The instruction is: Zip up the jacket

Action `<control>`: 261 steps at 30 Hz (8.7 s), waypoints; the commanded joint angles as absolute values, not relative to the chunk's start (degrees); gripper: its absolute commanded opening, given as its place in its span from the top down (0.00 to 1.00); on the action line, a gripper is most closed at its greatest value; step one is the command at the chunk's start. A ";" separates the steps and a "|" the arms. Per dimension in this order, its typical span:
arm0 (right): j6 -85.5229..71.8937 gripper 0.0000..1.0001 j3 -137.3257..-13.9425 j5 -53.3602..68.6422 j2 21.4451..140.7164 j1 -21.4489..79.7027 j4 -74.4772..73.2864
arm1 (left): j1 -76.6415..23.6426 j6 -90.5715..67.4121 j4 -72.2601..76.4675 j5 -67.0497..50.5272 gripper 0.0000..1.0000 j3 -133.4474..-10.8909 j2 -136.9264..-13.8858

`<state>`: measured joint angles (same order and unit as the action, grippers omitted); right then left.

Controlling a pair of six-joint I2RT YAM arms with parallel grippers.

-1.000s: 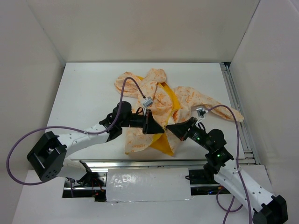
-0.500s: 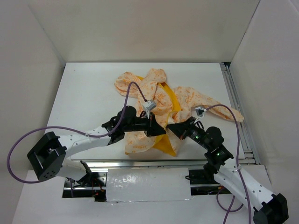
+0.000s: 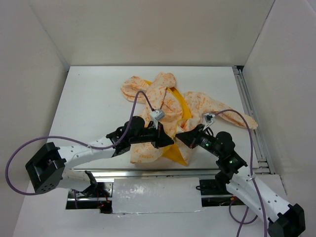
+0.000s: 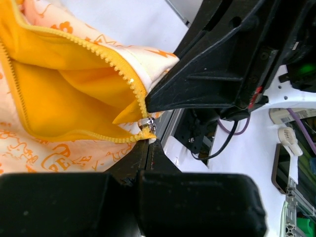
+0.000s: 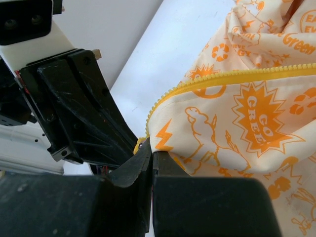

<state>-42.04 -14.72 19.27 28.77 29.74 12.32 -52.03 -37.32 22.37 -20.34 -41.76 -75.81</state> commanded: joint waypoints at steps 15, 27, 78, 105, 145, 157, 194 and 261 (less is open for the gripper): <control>-26.46 0.28 -30.32 7.39 29.27 32.78 -8.70 | -50.63 -38.67 0.72 -16.27 1.00 -52.90 -75.23; -17.93 0.29 -39.89 -20.97 39.54 54.71 -21.52 | -48.52 -43.41 -8.43 -14.94 1.00 -58.61 -77.96; -2.73 0.73 -46.49 -37.35 55.81 66.89 -14.77 | -43.94 -39.02 -11.60 -24.17 1.00 -60.38 -77.87; -13.79 0.44 -31.38 2.78 34.45 48.71 1.41 | -40.70 -31.46 1.39 -40.77 1.00 -52.74 -75.85; -16.70 0.63 -27.51 22.59 42.36 41.75 12.66 | -36.21 -36.38 5.36 -55.55 1.00 -53.96 -78.57; -17.14 0.64 -27.07 23.91 43.68 41.84 13.97 | -33.84 -38.41 9.05 -62.49 1.00 -53.53 -79.98; -15.47 0.57 -28.48 22.06 44.30 43.07 12.30 | -34.10 -36.83 5.54 -60.47 1.00 -54.49 -78.75; -20.21 1.00 -26.98 9.58 38.14 46.31 9.23 | -35.86 -35.94 -2.73 -50.80 0.27 -57.83 -77.79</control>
<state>-18.09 -26.65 12.43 38.57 45.15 9.19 -36.03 -35.99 -3.25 -51.75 -56.27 -80.05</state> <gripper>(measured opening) 0.150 0.701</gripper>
